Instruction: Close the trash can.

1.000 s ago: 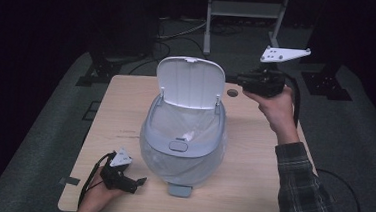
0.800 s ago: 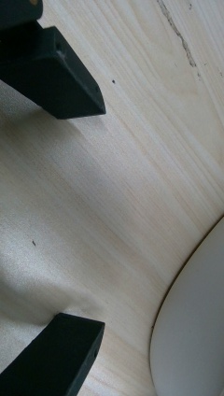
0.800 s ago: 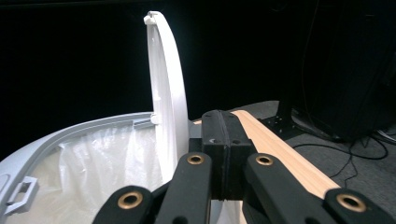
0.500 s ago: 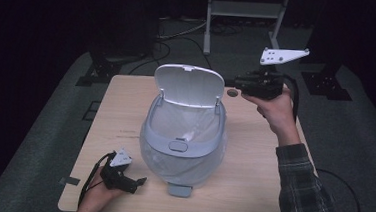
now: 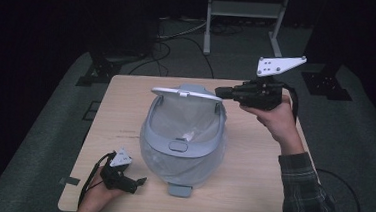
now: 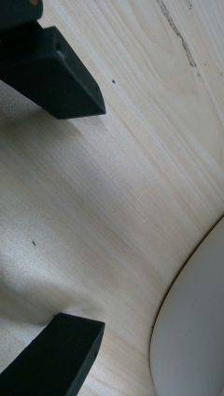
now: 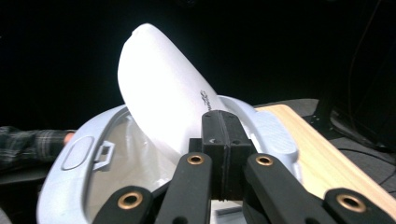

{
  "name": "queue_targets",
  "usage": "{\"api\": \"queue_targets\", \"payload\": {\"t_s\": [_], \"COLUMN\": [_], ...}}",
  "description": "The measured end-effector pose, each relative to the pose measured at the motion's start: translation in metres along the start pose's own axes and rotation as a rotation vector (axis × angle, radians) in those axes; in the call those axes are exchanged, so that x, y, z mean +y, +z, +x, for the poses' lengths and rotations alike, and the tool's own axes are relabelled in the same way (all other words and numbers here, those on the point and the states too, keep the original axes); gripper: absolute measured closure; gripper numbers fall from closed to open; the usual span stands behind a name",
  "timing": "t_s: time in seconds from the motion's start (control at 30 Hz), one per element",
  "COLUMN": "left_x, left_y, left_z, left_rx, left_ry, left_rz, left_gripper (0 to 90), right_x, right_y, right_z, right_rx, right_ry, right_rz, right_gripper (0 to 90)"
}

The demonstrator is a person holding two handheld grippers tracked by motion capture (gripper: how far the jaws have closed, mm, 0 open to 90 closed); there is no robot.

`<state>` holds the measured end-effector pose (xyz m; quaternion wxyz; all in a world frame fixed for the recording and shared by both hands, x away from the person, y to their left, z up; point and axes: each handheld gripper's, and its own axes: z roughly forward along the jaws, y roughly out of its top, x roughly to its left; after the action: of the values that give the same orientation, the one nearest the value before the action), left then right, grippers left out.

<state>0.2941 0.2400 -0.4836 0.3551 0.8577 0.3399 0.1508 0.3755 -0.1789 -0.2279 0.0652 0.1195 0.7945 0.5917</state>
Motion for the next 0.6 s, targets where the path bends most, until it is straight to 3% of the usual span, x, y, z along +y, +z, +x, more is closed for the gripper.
{"api": "queue_targets", "payload": {"t_s": [0.33,0.6], "left_x": [0.000,0.000], "left_y": [0.000,0.000], "left_z": [0.000,0.000], "left_rx": [0.000,0.000], "left_ry": [0.000,0.000], "left_rz": [0.000,0.000], "left_gripper": [0.0,0.0], "right_x": [-0.006,-0.004], "right_y": [0.003,0.013], "right_z": [0.011,0.031], "right_rx": [0.046,0.085], "right_ry": [0.010,0.004], "right_rz": [0.018,0.064], "right_gripper": [89.8,89.8]}}
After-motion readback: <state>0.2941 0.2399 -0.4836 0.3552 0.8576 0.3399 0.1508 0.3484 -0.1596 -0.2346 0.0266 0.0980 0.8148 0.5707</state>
